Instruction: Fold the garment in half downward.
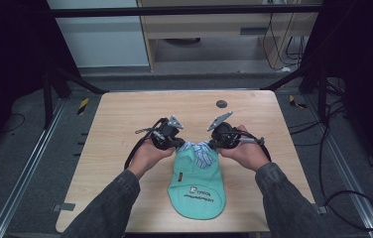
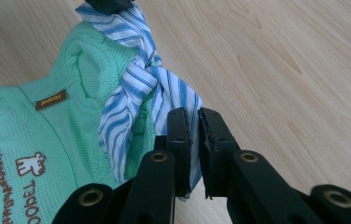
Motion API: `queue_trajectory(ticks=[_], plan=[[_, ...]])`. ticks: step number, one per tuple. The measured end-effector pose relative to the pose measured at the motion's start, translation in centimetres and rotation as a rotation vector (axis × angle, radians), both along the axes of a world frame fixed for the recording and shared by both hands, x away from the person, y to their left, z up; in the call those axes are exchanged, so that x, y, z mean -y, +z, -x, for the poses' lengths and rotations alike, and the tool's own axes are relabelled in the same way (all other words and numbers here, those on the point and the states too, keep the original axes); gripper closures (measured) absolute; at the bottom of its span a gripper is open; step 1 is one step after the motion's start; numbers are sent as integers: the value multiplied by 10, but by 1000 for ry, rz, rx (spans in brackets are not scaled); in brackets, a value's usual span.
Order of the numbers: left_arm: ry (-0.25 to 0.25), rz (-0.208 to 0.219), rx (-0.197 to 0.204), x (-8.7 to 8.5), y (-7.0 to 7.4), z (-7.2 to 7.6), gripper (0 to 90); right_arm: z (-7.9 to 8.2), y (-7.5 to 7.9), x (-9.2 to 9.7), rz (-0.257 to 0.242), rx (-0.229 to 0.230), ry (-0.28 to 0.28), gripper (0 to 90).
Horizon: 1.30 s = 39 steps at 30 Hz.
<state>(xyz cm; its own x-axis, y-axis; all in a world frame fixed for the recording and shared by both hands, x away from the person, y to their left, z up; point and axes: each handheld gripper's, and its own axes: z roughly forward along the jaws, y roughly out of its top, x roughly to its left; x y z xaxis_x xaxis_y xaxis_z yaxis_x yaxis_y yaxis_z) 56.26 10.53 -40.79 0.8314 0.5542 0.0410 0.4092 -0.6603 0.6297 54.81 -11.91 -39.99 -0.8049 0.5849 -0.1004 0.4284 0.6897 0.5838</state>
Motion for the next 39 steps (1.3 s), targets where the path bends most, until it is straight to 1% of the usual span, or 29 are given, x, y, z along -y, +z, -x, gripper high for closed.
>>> queue_trajectory(ticks=[5,9,13,17,22,24,26,32,39], plan=[[0,-4,5,-2,3,0,864,-1,3,-3,6,3,10,831],[1,-8,13,-3,6,0,864,0,9,-5,19,12,23,832],[7,-6,13,-4,11,-1,864,-1,14,-7,18,20,26,832],[3,-15,21,-4,14,-2,864,-1,17,-8,25,24,31,833],[4,-11,32,-4,19,-3,864,-2,21,-8,25,32,31,833],[3,-18,33,-4,22,-4,865,-2,24,-8,22,37,31,833],[3,-17,37,-4,23,-4,864,-2,26,-7,23,40,34,833],[0,-18,36,-3,24,-4,865,-2,28,-7,26,42,35,833],[-1,-24,47,-2,28,-5,866,-2,31,-7,27,48,37,833]])
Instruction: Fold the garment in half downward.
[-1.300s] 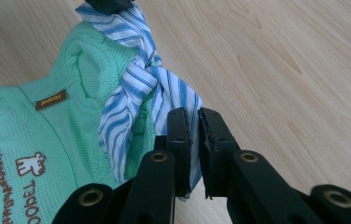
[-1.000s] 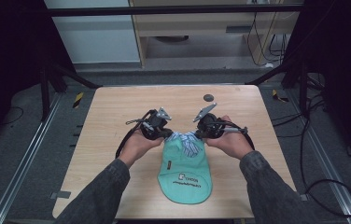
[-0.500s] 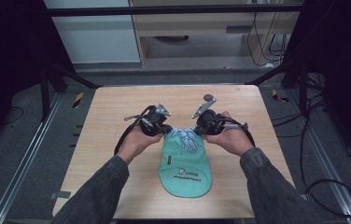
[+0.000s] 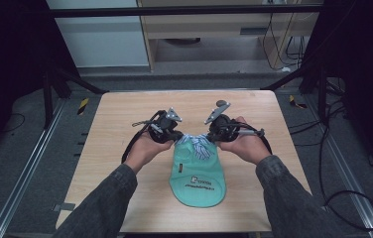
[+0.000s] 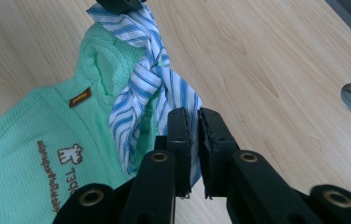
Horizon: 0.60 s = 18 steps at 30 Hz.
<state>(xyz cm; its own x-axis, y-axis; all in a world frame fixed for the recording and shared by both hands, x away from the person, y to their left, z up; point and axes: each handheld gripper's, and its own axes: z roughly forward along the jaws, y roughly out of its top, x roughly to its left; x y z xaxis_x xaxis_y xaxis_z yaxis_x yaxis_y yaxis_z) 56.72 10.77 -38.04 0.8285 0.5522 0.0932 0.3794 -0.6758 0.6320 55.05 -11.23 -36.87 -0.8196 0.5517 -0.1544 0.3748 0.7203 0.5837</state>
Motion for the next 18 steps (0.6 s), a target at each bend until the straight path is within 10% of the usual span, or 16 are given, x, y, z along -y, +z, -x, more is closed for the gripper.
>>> queue_trajectory(ticks=[18], plan=[[-2,7,25,0,11,0,866,0,10,1,4,32,8,832]])
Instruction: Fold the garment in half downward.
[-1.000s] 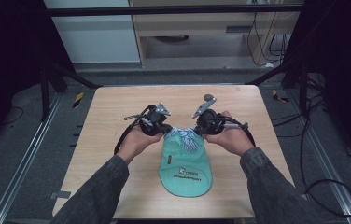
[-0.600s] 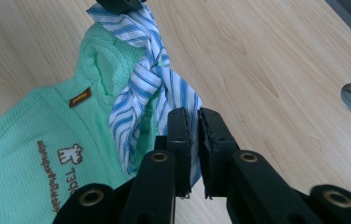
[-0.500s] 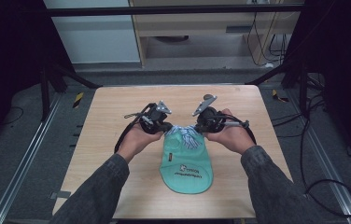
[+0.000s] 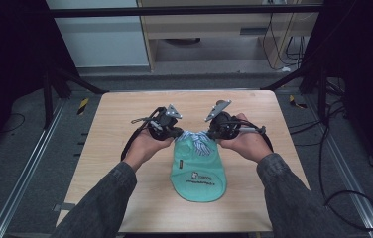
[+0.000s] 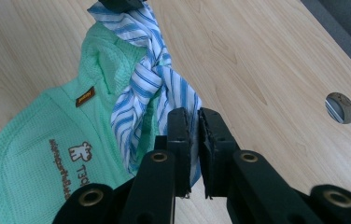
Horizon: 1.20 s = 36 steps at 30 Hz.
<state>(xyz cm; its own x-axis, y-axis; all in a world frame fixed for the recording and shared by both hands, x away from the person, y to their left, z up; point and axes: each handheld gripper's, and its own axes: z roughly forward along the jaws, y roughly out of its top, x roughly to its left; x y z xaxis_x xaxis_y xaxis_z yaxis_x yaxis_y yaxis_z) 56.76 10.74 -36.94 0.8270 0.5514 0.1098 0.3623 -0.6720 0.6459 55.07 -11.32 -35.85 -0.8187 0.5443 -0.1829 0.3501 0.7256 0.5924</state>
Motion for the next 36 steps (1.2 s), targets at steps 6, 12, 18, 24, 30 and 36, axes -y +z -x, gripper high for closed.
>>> queue_trajectory(ticks=[6,12,18,24,30,36], plan=[[-1,-2,4,1,2,0,866,0,2,1,5,7,5,831],[-6,-8,13,2,7,0,866,0,6,1,10,17,9,832],[-2,-7,29,3,11,0,866,0,10,1,10,25,10,832],[-6,-10,35,5,14,0,866,0,12,2,11,30,6,833],[-5,-12,43,6,16,-1,866,0,13,3,9,35,6,833],[-6,-10,53,8,20,-3,866,-1,15,5,9,44,1,832]])
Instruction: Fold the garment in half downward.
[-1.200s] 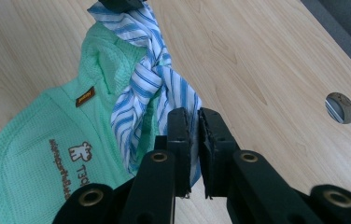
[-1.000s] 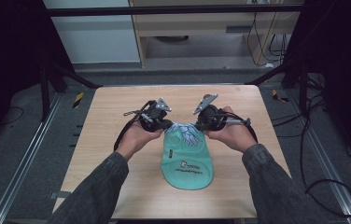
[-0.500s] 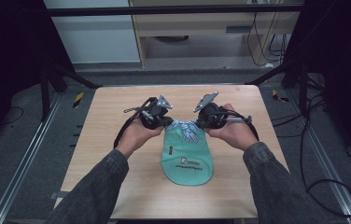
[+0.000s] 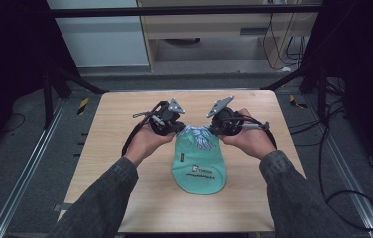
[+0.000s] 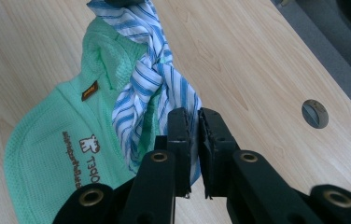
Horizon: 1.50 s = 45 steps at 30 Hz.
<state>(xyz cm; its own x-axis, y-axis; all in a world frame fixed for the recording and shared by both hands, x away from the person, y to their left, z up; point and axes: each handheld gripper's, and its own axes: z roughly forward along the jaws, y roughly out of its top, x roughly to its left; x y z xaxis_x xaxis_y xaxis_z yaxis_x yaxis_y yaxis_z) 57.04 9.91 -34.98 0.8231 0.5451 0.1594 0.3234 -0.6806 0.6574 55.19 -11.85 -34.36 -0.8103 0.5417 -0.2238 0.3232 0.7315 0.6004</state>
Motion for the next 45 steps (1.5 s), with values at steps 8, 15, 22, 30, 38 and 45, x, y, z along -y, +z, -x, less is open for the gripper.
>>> queue_trajectory(ticks=[8,15,22,30,38,45], plan=[[-10,-2,3,8,2,-2,867,0,0,7,1,6,-9,833],[-9,-2,3,14,0,-6,866,-2,-1,14,-4,9,-20,833],[-6,-4,3,16,1,-8,867,-4,-2,15,-9,13,-26,833],[-2,-1,4,16,1,-10,866,-5,-2,16,-12,17,-26,833],[-5,-8,9,18,1,-10,866,-6,-3,17,-4,20,-27,833],[2,-2,17,21,6,-14,866,-10,-1,20,-22,35,-44,833]])
